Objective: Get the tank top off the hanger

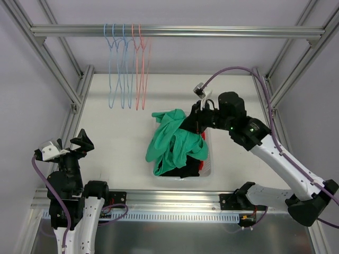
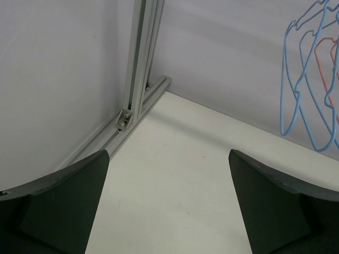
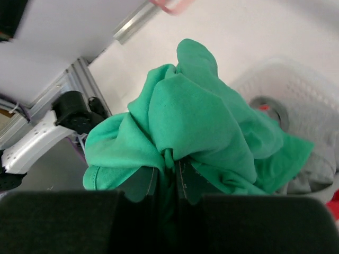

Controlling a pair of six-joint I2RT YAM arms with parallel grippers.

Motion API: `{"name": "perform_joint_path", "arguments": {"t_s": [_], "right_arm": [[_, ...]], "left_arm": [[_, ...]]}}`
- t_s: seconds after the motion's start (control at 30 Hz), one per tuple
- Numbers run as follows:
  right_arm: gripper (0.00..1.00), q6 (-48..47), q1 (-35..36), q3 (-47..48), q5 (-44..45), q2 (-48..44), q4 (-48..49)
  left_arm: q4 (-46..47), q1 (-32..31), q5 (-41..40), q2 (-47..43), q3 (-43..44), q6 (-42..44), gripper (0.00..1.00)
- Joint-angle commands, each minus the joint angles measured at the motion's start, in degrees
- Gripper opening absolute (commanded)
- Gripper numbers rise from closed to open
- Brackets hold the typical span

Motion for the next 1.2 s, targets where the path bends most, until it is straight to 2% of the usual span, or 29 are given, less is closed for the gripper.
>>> {"name": "perform_joint_path", "arguments": {"t_s": [0.0, 0.1, 0.23, 0.27, 0.5, 0.6, 0.8, 0.87, 0.9, 0.97, 1.03, 1.17], "right_arm": [[0.0, 5.5, -2.7, -8.92, -0.41, -1.96, 10.63], [0.0, 6.81, -2.71, -18.59, 4.42, -0.03, 15.28], [0.0, 6.2, -2.62, -26.35, 20.38, 7.43, 14.33], [0.0, 6.63, -2.62, -27.58, 21.91, 10.14, 14.33], [0.0, 9.18, 1.6, -32.69, 25.79, 17.72, 18.9], [0.02, 9.28, 1.95, -32.52, 25.88, 15.11, 18.99], [0.43, 6.12, 1.87, -26.11, 27.11, 6.58, 12.15], [0.52, 4.88, 1.87, -22.35, 26.15, 4.73, 10.12], [0.61, 4.88, 1.78, -21.1, 25.97, 4.46, 8.54], [0.64, 4.88, 1.6, -18.91, 26.32, 3.67, 7.04], [0.78, 4.97, 1.43, -15.57, 27.72, 3.49, 4.5], [0.84, 3.39, -0.06, -10.11, 29.48, 1.92, -0.95]], "left_arm": [[2.18, -0.61, -0.29, -7.77, -0.18, -0.12, 0.99], [2.27, -0.61, -0.2, -7.68, -0.09, -0.12, 0.99], [2.27, -0.61, 0.5, -7.06, 0.87, 0.05, 0.99], [2.27, -0.61, 0.59, -6.98, 1.05, 0.14, 0.99], [2.18, -0.61, 2.61, -5.57, 1.84, 0.05, 0.99], [2.0, -0.61, 4.63, -3.82, 3.07, 0.49, 0.99], [1.48, -0.61, 8.41, -0.74, 3.86, 0.14, 0.99], [0.78, -0.61, 9.2, 2.33, 4.65, -0.03, 0.99], [0.42, -0.61, 9.9, 3.21, 5.26, -0.56, 0.99], [-1.42, -0.61, 11.04, 7.33, 6.23, -1.26, 0.99], [-3.61, -0.61, 12.54, 12.24, 8.59, -2.57, 0.99], [-5.99, -0.61, 13.16, 16.66, 9.84, -3.11, 0.99]]}}
